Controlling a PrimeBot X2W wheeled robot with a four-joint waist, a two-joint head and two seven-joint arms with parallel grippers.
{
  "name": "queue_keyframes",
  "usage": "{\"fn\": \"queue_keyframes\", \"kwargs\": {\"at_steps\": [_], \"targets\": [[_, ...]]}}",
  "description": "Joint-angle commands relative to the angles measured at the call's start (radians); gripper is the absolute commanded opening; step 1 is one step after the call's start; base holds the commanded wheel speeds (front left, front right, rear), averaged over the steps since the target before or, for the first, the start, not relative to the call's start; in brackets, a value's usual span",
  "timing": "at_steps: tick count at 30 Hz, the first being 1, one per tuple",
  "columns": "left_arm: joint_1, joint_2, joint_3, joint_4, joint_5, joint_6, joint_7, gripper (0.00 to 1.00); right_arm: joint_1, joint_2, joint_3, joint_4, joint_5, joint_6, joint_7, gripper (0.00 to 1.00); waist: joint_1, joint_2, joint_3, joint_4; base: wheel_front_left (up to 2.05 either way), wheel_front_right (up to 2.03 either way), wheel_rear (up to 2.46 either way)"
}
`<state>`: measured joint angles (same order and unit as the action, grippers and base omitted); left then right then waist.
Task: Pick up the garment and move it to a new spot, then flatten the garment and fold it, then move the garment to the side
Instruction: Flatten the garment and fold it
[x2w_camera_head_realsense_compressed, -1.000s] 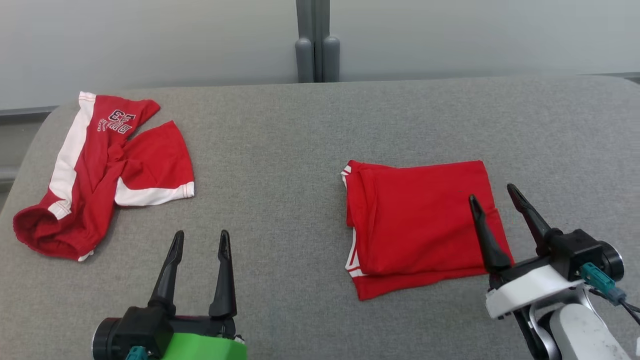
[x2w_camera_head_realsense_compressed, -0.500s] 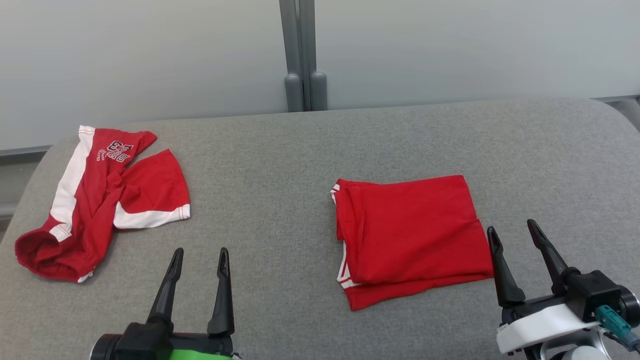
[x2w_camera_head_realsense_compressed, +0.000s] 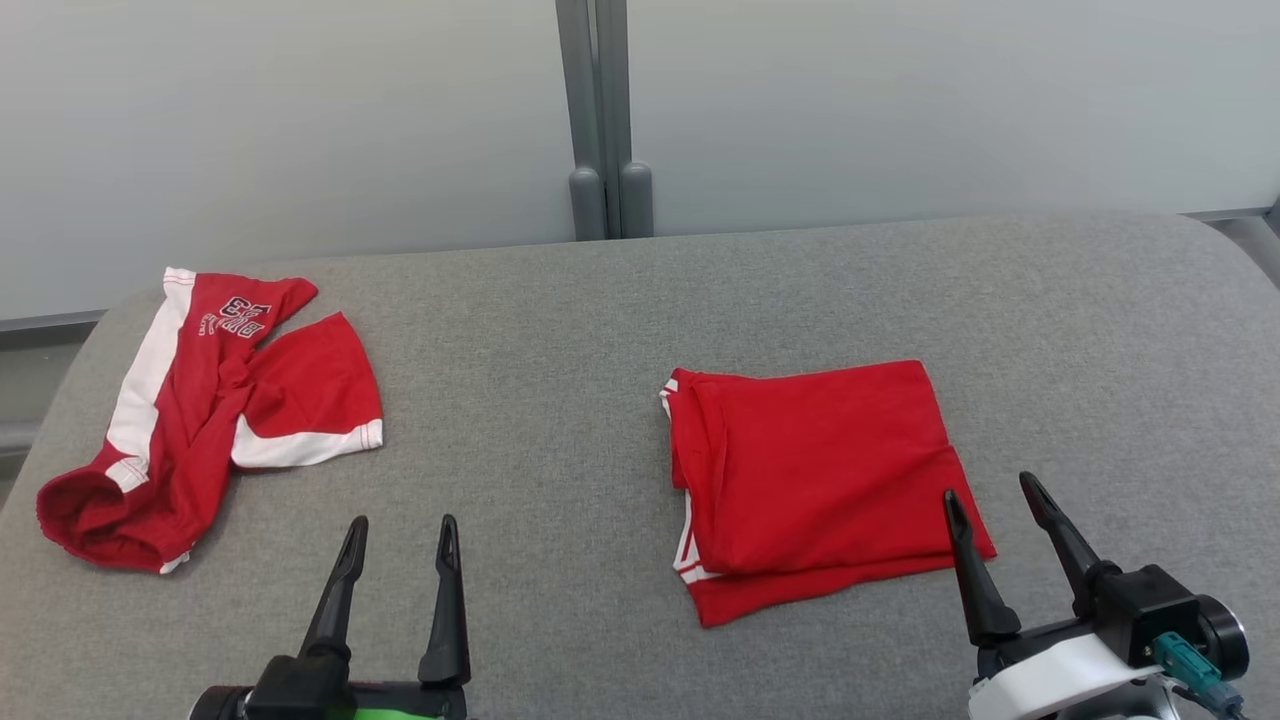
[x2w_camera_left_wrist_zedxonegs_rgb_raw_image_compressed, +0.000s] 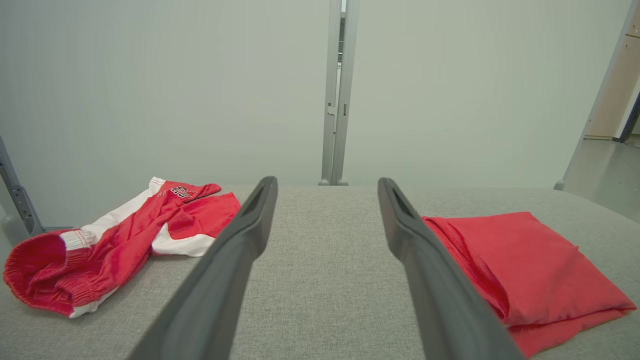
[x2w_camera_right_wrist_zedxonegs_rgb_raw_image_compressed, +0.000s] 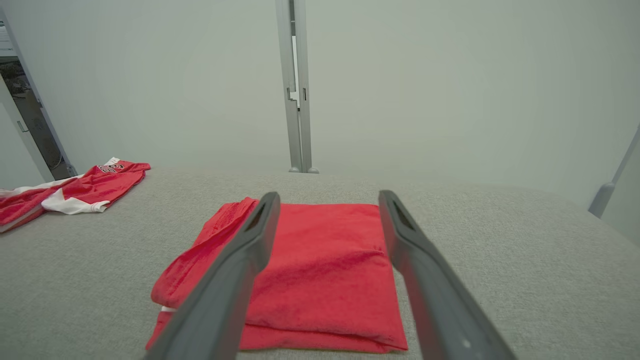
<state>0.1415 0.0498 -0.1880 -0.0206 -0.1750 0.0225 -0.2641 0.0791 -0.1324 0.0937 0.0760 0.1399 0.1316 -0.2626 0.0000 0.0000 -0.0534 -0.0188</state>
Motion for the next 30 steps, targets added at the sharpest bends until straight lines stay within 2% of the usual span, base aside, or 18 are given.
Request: {"fn": "queue_keyframes", "kwargs": {"at_steps": [1,30], "targets": [[-0.005,0.002,0.001,0.005,0.0,0.007,0.0,1.0,0.008,0.001,0.003,0.005,0.001,-0.002,-0.003,1.0,0.0,0.0,-0.001,0.001,0.0,0.0,0.0],[0.014,0.002,-0.008,0.004,0.01,0.016,0.0,1.0,0.016,0.003,0.016,0.022,0.042,-0.002,-0.003,1.0,0.0,0.0,-0.006,0.003,0.0,0.0,0.0]]}}
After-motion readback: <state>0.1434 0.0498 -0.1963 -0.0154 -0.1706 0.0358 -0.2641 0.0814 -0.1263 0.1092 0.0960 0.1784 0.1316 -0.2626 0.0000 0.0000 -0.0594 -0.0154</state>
